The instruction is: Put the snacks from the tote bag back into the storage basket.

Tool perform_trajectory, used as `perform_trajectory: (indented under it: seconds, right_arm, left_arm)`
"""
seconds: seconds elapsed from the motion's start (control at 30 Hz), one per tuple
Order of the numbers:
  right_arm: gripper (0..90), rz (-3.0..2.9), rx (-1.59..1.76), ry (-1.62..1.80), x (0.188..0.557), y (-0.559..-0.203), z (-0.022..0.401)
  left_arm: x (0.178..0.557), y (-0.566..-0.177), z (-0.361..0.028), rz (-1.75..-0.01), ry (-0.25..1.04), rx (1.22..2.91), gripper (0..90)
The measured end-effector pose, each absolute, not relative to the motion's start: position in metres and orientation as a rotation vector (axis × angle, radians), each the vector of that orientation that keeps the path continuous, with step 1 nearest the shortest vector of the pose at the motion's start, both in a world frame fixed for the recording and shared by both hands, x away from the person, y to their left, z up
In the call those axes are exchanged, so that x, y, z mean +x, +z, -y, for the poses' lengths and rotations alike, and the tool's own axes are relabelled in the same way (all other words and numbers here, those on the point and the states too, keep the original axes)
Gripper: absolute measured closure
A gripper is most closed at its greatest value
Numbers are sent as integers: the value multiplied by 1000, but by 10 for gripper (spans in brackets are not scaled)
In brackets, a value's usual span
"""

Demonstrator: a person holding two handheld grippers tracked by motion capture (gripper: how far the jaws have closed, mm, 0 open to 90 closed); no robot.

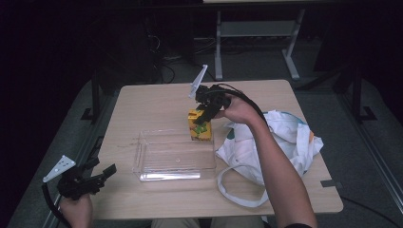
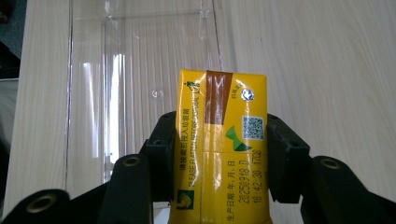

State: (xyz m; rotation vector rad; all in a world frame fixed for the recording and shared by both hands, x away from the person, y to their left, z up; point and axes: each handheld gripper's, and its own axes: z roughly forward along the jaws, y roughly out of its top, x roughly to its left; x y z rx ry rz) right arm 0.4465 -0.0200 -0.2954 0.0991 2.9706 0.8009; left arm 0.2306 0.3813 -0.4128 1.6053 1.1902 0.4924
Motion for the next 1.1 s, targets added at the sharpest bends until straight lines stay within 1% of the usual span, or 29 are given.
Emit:
perform_trajectory:
  seconds: [1.1]
  right_arm:
    - [522,-3027,111,802,453,-331,15]
  left_arm:
    - [230,-413,-382,-1201,485,1578,127]
